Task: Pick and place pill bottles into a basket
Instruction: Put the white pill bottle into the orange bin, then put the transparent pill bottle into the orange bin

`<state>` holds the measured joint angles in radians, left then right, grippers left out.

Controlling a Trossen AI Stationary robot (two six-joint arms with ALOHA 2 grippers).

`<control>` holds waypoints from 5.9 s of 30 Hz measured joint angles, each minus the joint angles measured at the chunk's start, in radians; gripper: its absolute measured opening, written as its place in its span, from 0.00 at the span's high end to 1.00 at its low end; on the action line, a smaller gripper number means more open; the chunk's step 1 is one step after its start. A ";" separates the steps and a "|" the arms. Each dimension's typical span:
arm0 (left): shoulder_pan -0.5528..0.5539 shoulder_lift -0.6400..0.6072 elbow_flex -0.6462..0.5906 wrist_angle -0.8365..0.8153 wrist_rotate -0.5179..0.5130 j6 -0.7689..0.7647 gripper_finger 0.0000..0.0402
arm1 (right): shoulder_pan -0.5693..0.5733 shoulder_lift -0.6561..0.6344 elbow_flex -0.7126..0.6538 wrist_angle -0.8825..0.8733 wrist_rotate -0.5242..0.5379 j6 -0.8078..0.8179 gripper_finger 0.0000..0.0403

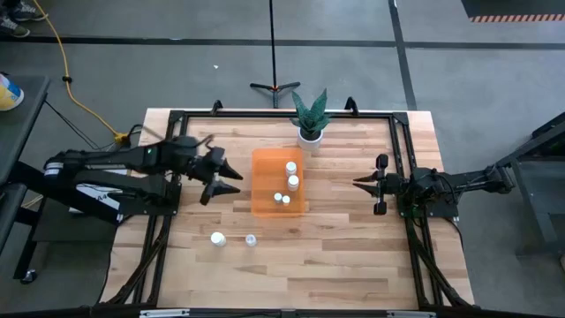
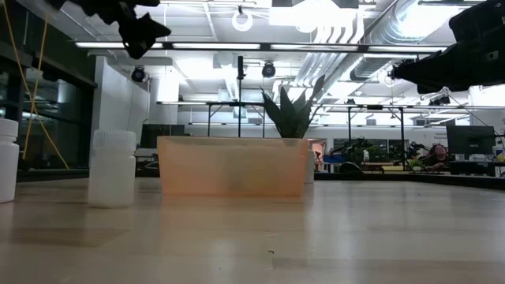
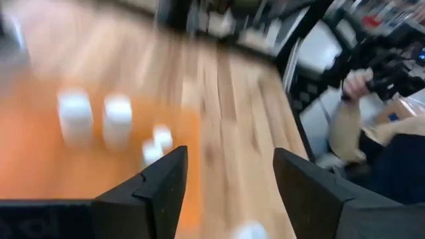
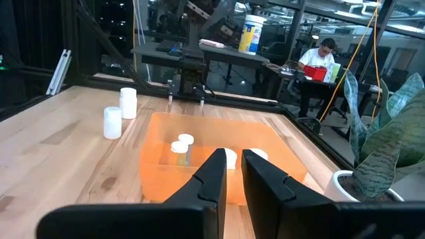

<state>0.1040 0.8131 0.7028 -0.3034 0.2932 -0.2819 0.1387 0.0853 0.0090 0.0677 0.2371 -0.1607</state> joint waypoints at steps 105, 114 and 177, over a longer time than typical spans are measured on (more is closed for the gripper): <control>-0.653 0.951 0.529 -0.873 -0.180 -0.737 0.48 | 0.000 0.000 -0.001 0.003 0.090 -0.067 0.90; -0.562 0.936 0.701 -1.044 -0.199 -0.566 0.52 | 0.000 0.000 -0.001 0.000 0.089 -0.051 0.91; 0.186 1.263 1.252 -1.258 -0.245 0.203 0.57 | 0.000 0.000 -0.001 -0.004 0.090 -0.065 0.91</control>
<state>0.2900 2.0761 1.9548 -1.5615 0.0478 -0.0789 0.1387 0.0856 0.0082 0.0635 0.3267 -0.2256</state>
